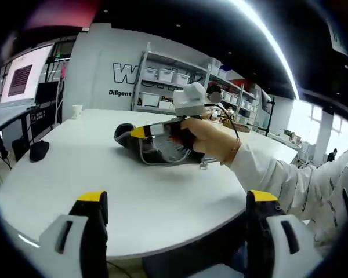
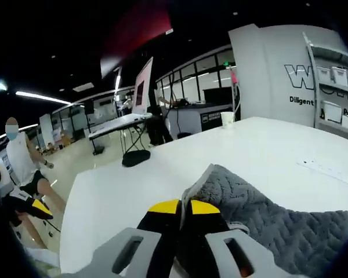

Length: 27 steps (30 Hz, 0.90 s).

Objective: Open the folded towel by lifting each exposed corner and separating the folded layers until the towel lies flat within the target outline without major curled edges

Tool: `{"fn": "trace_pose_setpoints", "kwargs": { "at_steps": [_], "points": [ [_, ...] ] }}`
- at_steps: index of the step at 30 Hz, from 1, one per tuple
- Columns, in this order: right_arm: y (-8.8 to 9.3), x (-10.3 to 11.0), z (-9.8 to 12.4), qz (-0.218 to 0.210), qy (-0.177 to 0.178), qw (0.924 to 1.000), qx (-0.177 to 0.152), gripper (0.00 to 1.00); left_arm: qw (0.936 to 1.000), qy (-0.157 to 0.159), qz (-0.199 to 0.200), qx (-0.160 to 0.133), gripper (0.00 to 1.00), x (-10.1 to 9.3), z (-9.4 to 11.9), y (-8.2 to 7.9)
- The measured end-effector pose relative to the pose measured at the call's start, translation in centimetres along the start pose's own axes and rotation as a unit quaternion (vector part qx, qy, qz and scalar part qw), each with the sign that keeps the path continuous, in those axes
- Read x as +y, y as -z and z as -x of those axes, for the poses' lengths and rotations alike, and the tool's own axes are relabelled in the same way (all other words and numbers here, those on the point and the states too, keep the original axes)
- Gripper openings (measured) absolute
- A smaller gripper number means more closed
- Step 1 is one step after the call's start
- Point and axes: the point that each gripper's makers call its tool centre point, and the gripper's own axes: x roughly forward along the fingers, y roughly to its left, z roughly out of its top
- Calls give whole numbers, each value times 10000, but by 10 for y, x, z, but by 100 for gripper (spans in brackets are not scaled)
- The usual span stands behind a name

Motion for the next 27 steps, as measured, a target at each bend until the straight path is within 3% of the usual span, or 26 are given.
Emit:
{"fn": "trace_pose_setpoints", "kwargs": {
  "at_steps": [4, 10, 17, 23, 27],
  "points": [
    [6, 3, 2, 147, 18, 9998, 99, 2, 10000, 7, 24, 18, 97, 0, -2, 1],
    [8, 7, 8, 203, -25, 9997, 158, 20, 10000, 22, 24, 52, 97, 0, -4, 2],
    [4, 9, 26, 364, 79, 9991, 222, 54, 10000, 15, 22, 89, 96, 0, -8, 4],
    [2, 10, 67, 846, 224, 9957, 293, 76, 9999, -15, 70, 107, 96, 6, -12, 5],
    [3, 2, 109, 1393, 467, 9885, 365, 86, 9999, -87, 103, 57, 96, 12, -13, 1]
  ]
}}
